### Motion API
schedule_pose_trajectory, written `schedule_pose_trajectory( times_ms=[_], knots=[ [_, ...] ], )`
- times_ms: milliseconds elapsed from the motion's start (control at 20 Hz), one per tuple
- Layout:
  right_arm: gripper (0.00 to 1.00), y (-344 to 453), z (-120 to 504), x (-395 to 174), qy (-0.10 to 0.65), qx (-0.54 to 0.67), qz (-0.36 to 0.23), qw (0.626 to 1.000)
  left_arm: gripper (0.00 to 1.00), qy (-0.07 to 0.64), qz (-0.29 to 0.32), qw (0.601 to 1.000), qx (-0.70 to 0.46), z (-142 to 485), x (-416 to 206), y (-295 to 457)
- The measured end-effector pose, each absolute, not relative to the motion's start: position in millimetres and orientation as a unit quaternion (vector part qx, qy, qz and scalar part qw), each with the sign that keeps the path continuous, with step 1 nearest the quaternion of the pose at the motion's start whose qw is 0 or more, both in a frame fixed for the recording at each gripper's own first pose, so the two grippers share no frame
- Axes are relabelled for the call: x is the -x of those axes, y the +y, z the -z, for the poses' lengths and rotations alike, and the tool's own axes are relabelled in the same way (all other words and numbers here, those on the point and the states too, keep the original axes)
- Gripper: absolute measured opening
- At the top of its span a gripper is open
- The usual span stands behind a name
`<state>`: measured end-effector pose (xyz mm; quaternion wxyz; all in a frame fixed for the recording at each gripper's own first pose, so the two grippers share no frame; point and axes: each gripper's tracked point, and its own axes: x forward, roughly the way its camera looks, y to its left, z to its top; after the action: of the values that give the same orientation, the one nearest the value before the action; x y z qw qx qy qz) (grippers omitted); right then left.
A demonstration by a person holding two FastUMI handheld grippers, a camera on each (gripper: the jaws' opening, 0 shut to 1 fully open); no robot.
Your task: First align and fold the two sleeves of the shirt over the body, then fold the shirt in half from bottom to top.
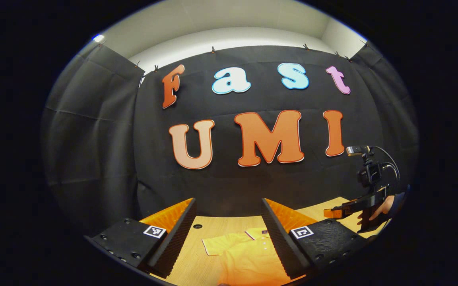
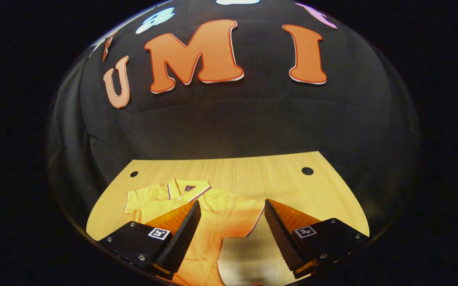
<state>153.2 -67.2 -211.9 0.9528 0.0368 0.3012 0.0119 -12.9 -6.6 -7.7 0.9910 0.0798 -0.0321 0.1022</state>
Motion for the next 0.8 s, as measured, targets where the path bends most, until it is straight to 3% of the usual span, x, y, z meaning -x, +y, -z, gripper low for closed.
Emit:
schedule_pose_trajectory(
  times_ms=[500, 800],
  knots=[
    [0.96, -83, 287, -176, 0.427, -0.055, -0.020, 0.903, 0.98, 0.010, -0.135, 0.987, -0.082, 33, 6, -8],
    [0.95, -86, 338, -181, 0.515, -0.077, -0.017, 0.854, 0.97, 0.049, -0.153, 0.986, -0.047, 58, 9, -3]
  ],
)
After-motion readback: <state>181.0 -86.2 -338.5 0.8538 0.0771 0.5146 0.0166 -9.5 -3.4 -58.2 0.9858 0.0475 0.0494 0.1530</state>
